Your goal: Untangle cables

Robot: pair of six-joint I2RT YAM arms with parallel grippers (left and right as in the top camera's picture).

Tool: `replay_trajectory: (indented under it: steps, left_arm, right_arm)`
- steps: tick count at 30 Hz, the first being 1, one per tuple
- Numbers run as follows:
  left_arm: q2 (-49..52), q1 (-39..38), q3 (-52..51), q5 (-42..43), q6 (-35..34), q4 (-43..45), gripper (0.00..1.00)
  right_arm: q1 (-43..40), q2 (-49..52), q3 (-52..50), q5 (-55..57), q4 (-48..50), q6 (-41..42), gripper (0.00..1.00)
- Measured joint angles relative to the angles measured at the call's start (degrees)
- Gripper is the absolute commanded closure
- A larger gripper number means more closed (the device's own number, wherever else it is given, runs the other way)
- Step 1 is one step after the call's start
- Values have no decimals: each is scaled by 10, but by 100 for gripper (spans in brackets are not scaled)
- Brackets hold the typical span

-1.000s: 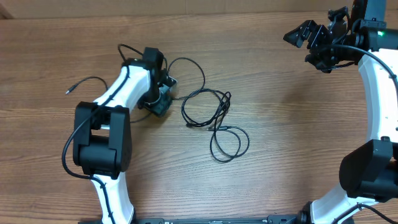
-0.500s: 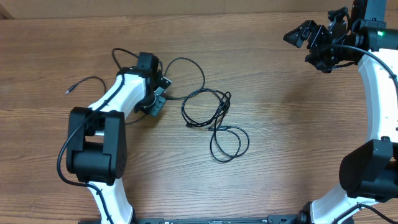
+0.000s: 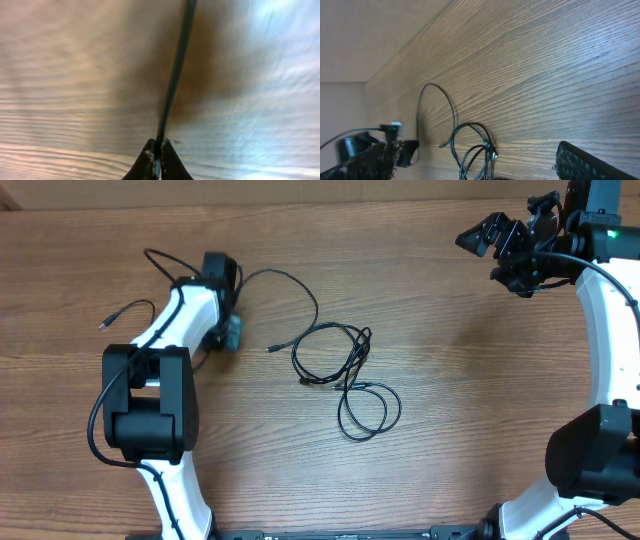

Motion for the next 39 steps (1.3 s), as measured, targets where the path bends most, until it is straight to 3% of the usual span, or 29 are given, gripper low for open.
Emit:
replay_trajectory:
  steps: [8,20,28,31,33,35,38,39]
  left_arm:
    - [1,0,198,56,-75,-47,96]
    - [-1,0,356,177,-151,-61,96]
    - [-7,3,363,130,-155,-161,86]
    - [-7,8,360,109,-179,-180,60]
    - [-7,12,355,105,-200,-190,59]
    - [-7,16,351,104,-212,-200,50]
    - [-7,19,348,102,-224,-207,58]
    - [-7,19,346,99,-227,-210,56]
  right_arm:
    - [0,0,0,0,0,0,0]
    - [0,0,0,0,0,0,0]
    - [0,0,0,0,-1,0,0]
    - [0,0,0,0,0,0,0]
    - [0,0,0,0,0,0,0]
    - [0,0,0,0,0,0,0]
    - [0,0,0,0,0,0,0]
    - [0,0,0,0,0,0,0]
